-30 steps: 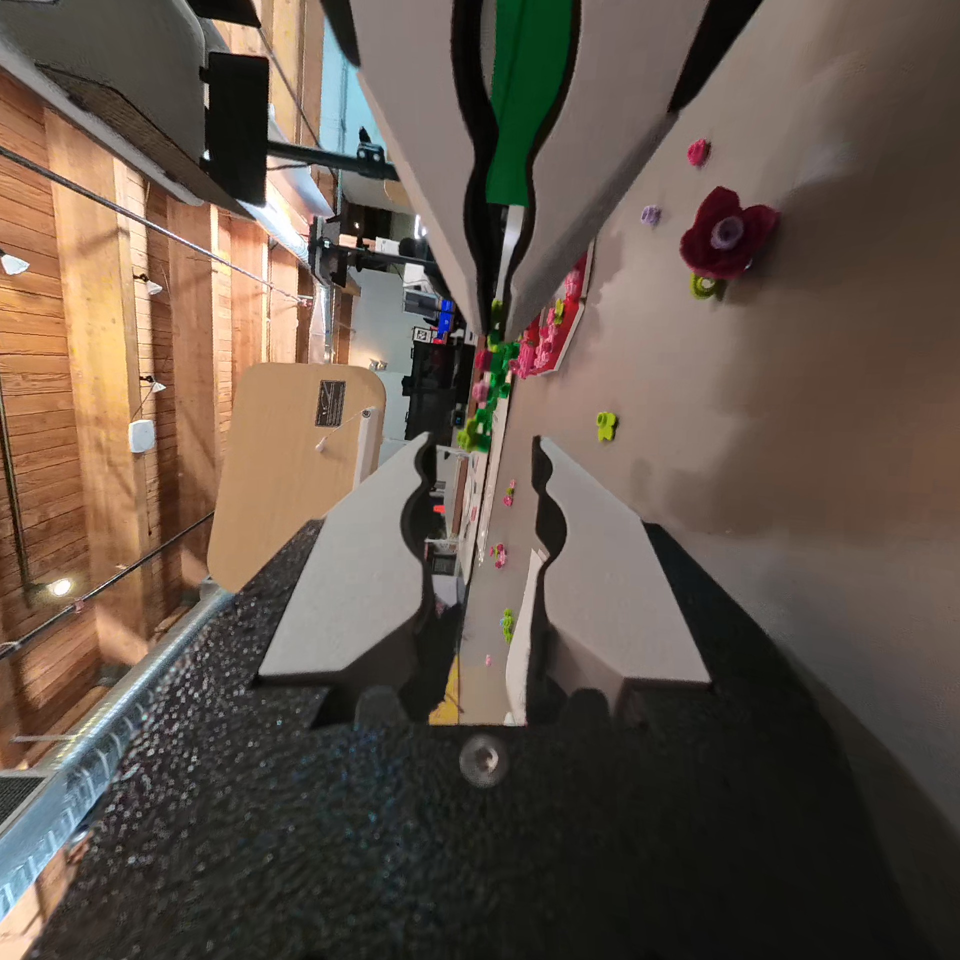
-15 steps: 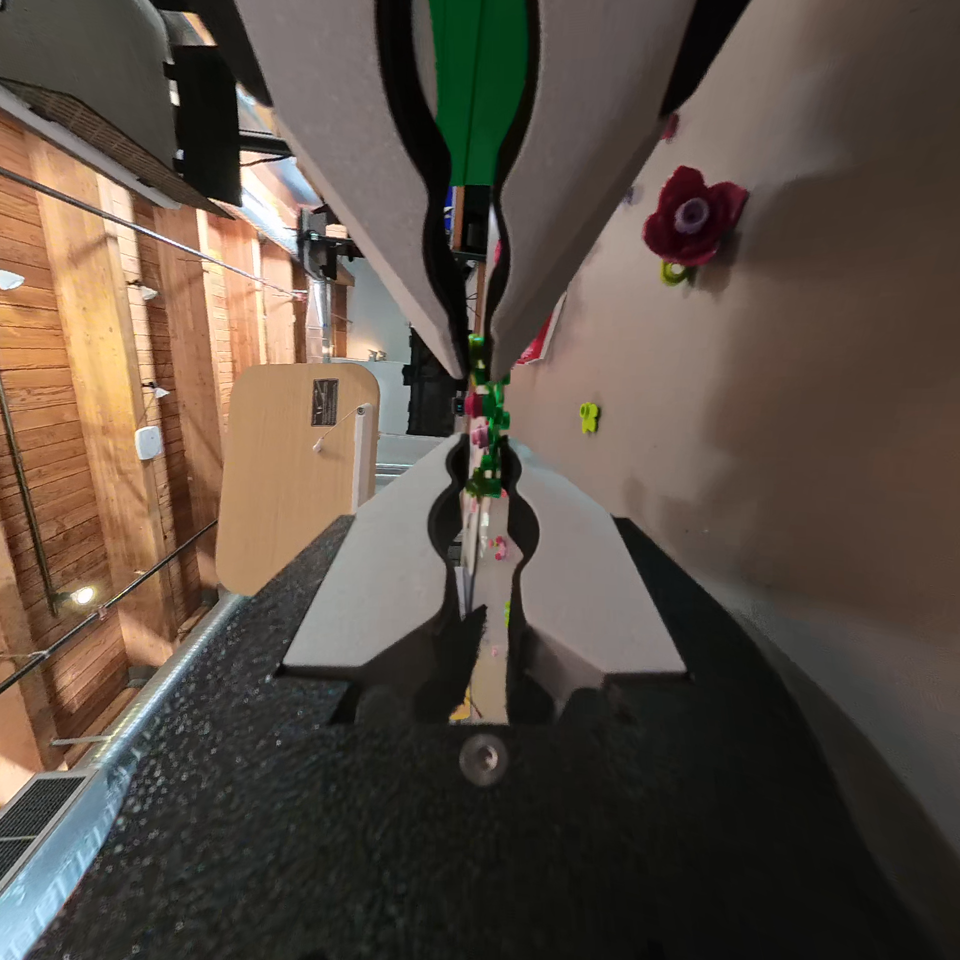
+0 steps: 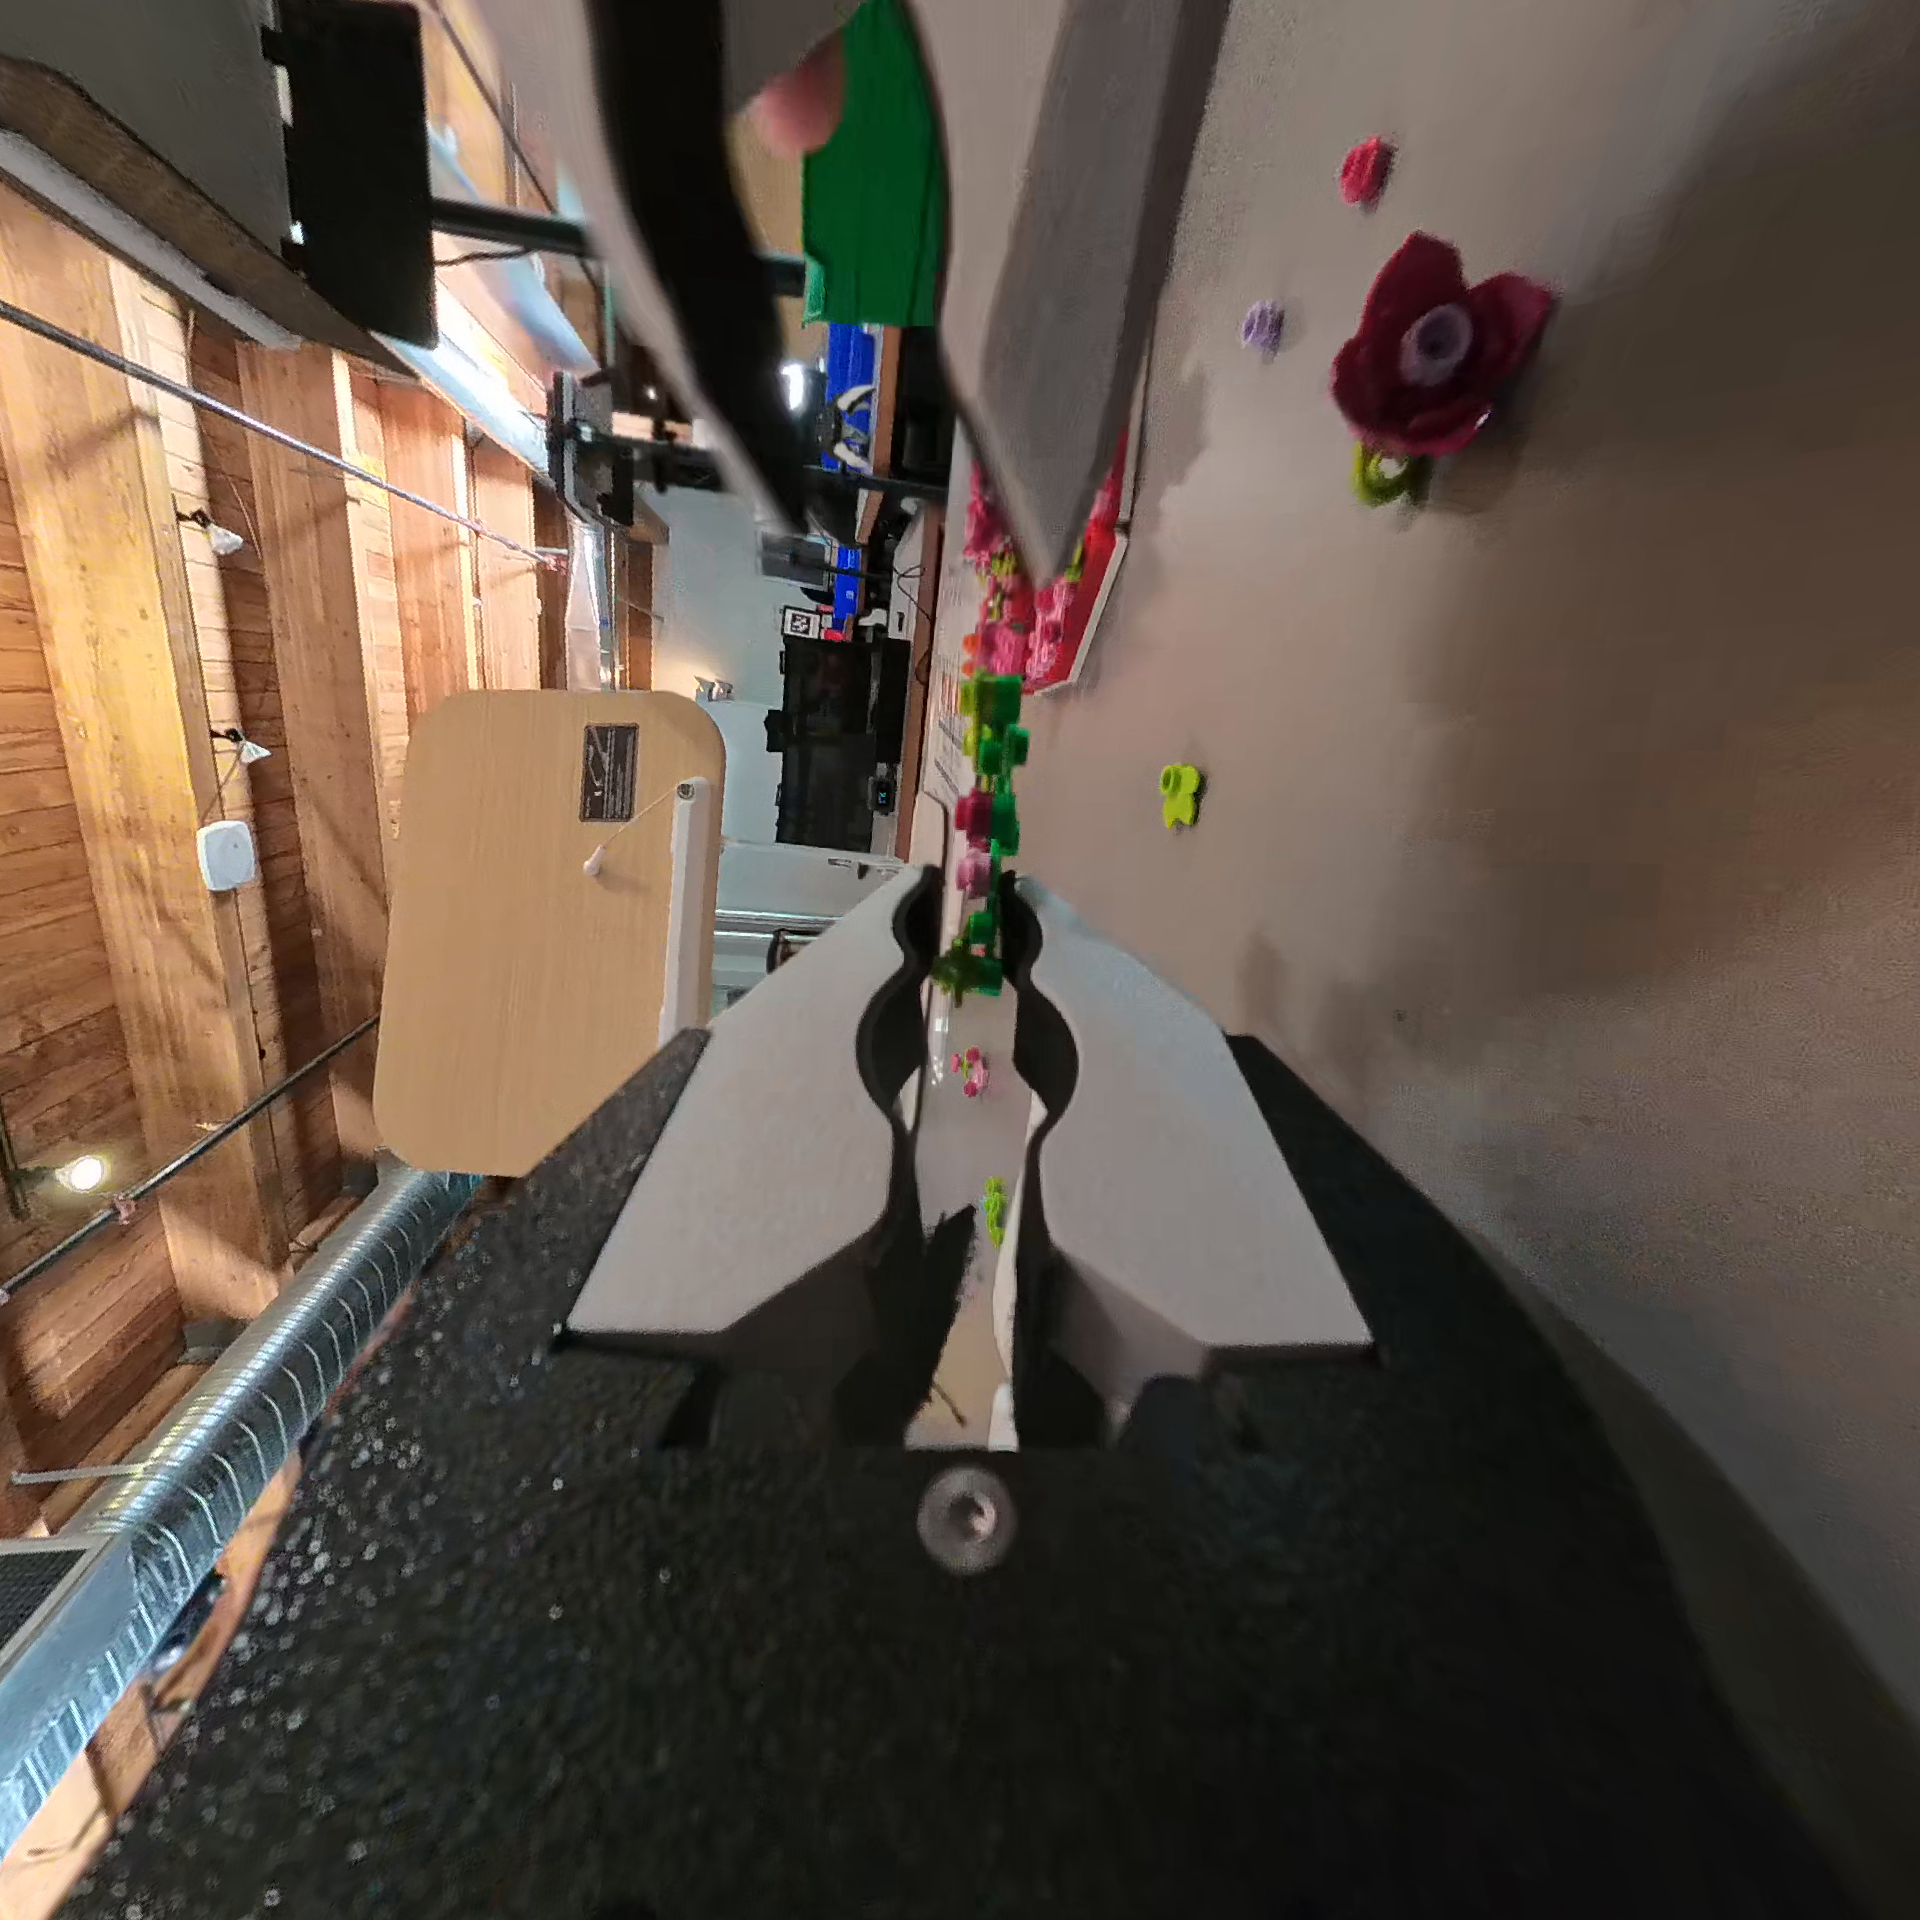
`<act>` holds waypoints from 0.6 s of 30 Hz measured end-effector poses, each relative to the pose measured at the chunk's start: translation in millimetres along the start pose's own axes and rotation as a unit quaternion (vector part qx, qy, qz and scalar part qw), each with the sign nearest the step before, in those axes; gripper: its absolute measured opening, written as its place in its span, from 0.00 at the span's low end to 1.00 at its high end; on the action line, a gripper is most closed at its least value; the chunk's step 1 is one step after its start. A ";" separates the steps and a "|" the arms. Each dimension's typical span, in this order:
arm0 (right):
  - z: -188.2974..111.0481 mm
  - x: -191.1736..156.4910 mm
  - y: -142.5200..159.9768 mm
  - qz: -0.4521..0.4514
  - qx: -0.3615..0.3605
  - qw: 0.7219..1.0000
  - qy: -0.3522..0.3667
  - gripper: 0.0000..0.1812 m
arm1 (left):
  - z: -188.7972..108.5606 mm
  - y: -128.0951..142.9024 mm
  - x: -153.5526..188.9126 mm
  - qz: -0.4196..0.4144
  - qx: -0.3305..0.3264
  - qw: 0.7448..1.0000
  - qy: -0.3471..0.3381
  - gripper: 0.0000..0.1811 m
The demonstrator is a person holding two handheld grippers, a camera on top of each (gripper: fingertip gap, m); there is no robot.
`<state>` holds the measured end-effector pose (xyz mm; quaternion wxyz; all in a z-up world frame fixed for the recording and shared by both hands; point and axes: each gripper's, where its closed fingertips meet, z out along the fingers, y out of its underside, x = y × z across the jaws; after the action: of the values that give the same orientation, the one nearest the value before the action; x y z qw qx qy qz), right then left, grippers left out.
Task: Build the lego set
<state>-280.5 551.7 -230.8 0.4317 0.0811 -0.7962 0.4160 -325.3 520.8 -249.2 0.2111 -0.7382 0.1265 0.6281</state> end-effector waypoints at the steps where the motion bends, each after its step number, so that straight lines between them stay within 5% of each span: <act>1: -2.3 -0.9 7.3 0.043 -0.006 0.999 -0.026 0.21 | 0.2 1.6 -0.3 -0.003 -0.001 1.000 0.000 0.05; 4: -6.3 3.8 22.3 0.140 -0.013 0.989 -0.052 0.24 | 0.2 2.2 -0.3 -0.012 0.002 1.000 0.003 0.05; 10: -16.0 -40.6 40.5 0.232 -0.065 0.947 -0.214 0.16 | -1.4 -4.9 3.5 -0.001 0.018 1.000 0.008 0.05; 18: -12.7 -32.8 53.2 0.282 -0.086 0.935 -0.196 0.04 | -3.0 -11.0 6.0 0.016 0.034 0.999 0.010 0.05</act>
<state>-278.4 587.5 -283.5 0.1378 -0.1044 -0.8878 0.4265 -316.6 529.5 -253.0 0.2249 -0.7344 0.1619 0.6196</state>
